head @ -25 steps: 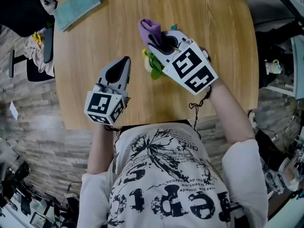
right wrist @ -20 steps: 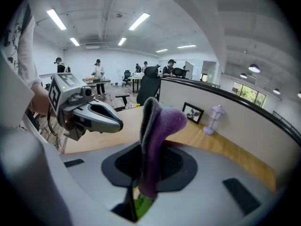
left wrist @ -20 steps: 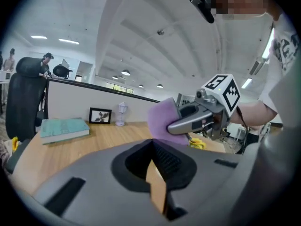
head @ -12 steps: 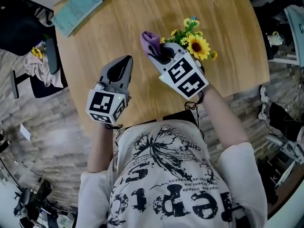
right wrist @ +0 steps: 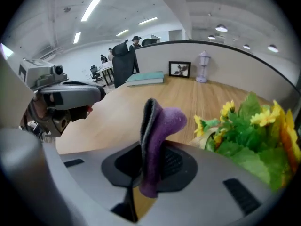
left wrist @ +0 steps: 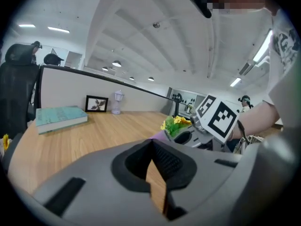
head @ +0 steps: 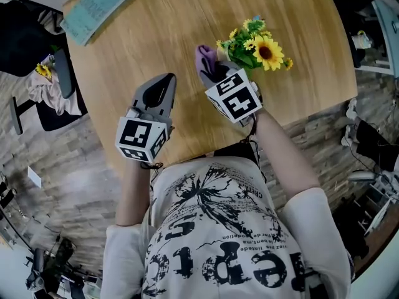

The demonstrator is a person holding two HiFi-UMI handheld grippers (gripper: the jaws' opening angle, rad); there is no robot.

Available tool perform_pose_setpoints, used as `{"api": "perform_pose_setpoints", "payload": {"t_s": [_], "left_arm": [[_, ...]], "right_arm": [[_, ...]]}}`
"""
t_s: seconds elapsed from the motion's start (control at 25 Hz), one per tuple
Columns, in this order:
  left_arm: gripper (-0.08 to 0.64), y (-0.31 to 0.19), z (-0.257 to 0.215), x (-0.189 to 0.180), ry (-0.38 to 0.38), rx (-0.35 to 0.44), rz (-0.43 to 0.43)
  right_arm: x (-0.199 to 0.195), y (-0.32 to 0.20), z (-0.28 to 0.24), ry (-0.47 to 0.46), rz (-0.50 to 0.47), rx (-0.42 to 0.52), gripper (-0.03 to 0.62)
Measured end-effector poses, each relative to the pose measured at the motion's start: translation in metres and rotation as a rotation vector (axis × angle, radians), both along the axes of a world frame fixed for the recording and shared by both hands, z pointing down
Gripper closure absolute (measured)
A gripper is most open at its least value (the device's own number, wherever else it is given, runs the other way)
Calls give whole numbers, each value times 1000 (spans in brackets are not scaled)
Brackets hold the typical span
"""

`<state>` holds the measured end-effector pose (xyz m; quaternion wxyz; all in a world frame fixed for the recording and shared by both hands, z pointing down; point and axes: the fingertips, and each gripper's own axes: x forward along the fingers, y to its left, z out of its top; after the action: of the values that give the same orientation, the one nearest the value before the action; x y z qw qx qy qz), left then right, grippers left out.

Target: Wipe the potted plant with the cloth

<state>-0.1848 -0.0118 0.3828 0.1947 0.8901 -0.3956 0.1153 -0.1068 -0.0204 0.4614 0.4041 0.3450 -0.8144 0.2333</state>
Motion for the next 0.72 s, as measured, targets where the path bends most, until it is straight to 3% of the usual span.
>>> {"api": "perform_pose_setpoints", "payload": {"t_s": [0.36,0.72], "left_arm": [[557,0,-3,7,21,7,20],[557,7,6,14,36,-24,44]], "right_arm": [[22,-3,18,-142,327,-167,518],[36,13,27,-178,423,-218,515]]}}
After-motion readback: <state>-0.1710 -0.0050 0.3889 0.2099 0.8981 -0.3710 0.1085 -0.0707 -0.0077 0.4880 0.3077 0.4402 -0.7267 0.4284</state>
